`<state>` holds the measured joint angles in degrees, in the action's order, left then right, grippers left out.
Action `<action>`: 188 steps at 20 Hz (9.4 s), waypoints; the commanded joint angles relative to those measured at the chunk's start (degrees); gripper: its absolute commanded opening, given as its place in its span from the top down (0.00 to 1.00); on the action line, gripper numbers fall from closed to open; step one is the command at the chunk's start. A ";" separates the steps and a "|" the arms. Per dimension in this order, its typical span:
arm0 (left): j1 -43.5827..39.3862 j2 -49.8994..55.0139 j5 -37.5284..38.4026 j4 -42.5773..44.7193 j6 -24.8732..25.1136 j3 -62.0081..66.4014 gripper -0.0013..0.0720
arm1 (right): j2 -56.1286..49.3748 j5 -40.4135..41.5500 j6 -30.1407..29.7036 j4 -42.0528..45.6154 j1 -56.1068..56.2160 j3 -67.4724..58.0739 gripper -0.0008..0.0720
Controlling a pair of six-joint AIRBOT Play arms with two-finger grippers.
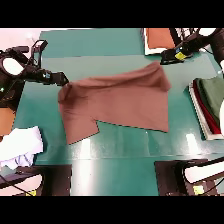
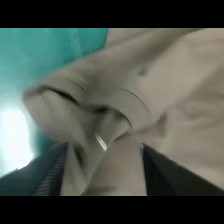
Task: Fold the shirts.
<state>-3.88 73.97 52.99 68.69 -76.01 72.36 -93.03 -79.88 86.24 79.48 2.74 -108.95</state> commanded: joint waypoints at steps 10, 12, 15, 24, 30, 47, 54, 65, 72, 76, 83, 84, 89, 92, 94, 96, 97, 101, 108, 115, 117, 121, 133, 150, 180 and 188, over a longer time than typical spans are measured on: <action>20.52 2.60 16.70 -4.22 -0.98 -8.52 0.24 | 11.32 -4.87 -6.54 -19.96 -9.73 16.83 0.51; 20.52 2.62 12.83 -9.68 1.27 -14.88 0.24 | 15.08 -2.34 -6.67 -19.98 -9.53 22.62 0.51; 20.04 2.62 7.93 -16.09 4.55 -21.59 0.24 | 18.99 1.20 -6.67 -20.04 -9.25 28.48 0.51; 9.57 2.80 -3.96 -16.04 1.75 -25.09 0.25 | 22.99 1.70 -6.64 -19.93 -9.27 31.85 0.52; 9.75 2.01 4.98 -14.53 4.00 -19.37 0.95 | 27.02 -4.50 -6.82 -19.30 -15.15 35.69 0.52; 9.73 -5.22 6.10 -14.25 6.05 -18.14 0.95 | 25.59 13.64 -11.45 -28.81 -21.38 78.95 0.30; 9.75 -13.20 6.08 -14.21 5.35 -12.20 0.95 | 29.51 14.75 -11.45 -28.44 -7.78 63.14 0.97; 9.75 -38.71 -4.81 -11.65 2.56 31.50 0.95 | 49.99 13.97 -11.06 -28.44 -21.86 5.60 0.97; 9.75 -36.96 -3.87 -1.62 -3.61 41.48 0.95 | 45.18 2.19 -6.29 -28.94 -36.37 -10.21 0.97; 9.73 -26.75 10.51 -1.16 -5.20 39.34 0.95 | 39.89 -2.16 -6.10 -28.50 -30.27 -2.34 0.97; 7.48 -1.77 16.68 -7.67 -4.48 21.09 0.95 | 22.16 -3.06 -5.22 -5.90 -10.14 16.57 0.97; 6.56 1.84 16.65 -7.63 -4.11 18.99 0.95 | 18.80 -2.38 -5.22 -5.49 -9.18 18.78 0.97; 3.80 17.66 8.92 -7.82 0.85 16.85 0.95 | 3.19 4.76 -3.50 -6.54 -8.59 19.34 0.97; 4.57 19.06 3.72 -7.39 1.07 16.87 0.95 | -2.54 4.31 -3.10 -6.88 -8.37 11.56 0.97; 5.88 18.78 6.71 -7.34 1.16 17.31 0.95 | -2.89 3.74 -3.19 -6.88 -8.31 8.00 0.97; 7.98 18.36 14.40 -7.30 1.51 18.49 0.95 | -1.27 1.22 -3.80 -6.86 -8.31 6.99 0.97; 9.07 18.18 18.12 -7.34 1.44 18.58 0.95 | 0.20 0.46 -4.33 -6.86 -8.31 8.15 0.97; 10.51 18.16 23.89 -5.01 1.49 16.15 0.95 | 6.73 2.08 -4.66 -6.88 -8.28 20.63 0.97; 6.71 18.16 17.51 -4.74 1.44 6.47 0.95 | 10.75 10.60 -4.61 -10.01 -8.28 37.97 0.97; 7.61 13.79 21.92 0.44 -4.04 5.95 0.24 | 11.76 7.30 -5.35 -11.76 -8.31 38.18 0.25; 7.61 7.54 23.52 4.33 -4.15 3.32 0.24 | 14.32 5.90 -5.92 -11.89 -8.31 38.56 0.26; 7.61 -8.09 22.99 9.60 -7.39 -13.84 0.24 | 22.51 7.43 -5.92 -12.00 -8.31 43.32 0.26; 6.93 -20.65 14.84 -6.80 -10.73 -47.43 0.24 | 28.92 9.33 -5.92 -12.44 -8.31 47.32 0.27; -1.14 -20.70 13.16 -8.76 -10.47 -37.66 0.95 | 39.58 -0.31 -7.91 -7.89 -32.06 77.09 0.28; -1.14 -26.51 20.81 6.01 -10.75 -24.52 0.95 | 34.47 -6.03 -8.66 -0.39 -12.04 52.92 0.97; -1.14 -4.72 4.76 7.61 -10.58 -12.94 0.95 | 11.67 -4.92 -8.63 -3.50 -9.01 34.01 0.97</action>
<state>-5.04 63.24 65.10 75.55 -86.72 56.16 -74.61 -85.23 77.54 76.69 -7.29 -69.23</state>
